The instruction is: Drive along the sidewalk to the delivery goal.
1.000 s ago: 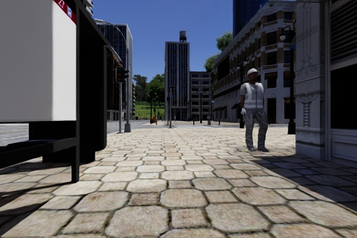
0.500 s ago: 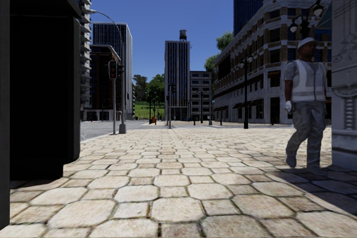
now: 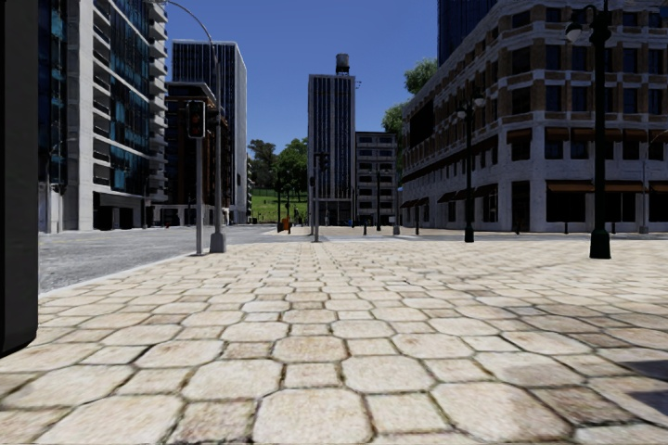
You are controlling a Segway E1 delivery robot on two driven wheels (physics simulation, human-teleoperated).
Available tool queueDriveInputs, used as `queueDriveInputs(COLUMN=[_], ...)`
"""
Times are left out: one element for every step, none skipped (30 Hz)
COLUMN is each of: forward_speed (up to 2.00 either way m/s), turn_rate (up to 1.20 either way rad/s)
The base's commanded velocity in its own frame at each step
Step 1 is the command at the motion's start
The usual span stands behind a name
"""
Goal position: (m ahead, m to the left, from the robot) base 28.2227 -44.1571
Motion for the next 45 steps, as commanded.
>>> queueDriveInputs(forward_speed=[2.00,2.00,2.00,2.00,2.00,2.00,2.00,2.00,2.00,2.00,2.00,2.00,2.00,2.00,2.00,2.00,2.00,2.00,2.00,2.00,2.00,2.00,2.00,2.00,2.00,2.00,2.00,2.00,2.00,2.00,2.00,2.00,2.00,2.00,2.00,2.00,2.00,2.00,2.00,2.00,2.00,2.00,2.00,2.00,2.00], turn_rate=[0.00,0.00,0.00,0.00,0.00,0.00,0.00,0.00,0.00,0.00,0.00,0.00,0.00,0.00,0.00,0.00,0.00,0.00,0.00,0.00,0.00,0.00,0.00,0.00,0.00,0.00,0.00,0.00,0.00,0.00,0.00,0.00,0.00,0.00,0.00,0.00,0.00,0.00,0.00,0.00,0.00,0.00,0.00,0.00,0.00])
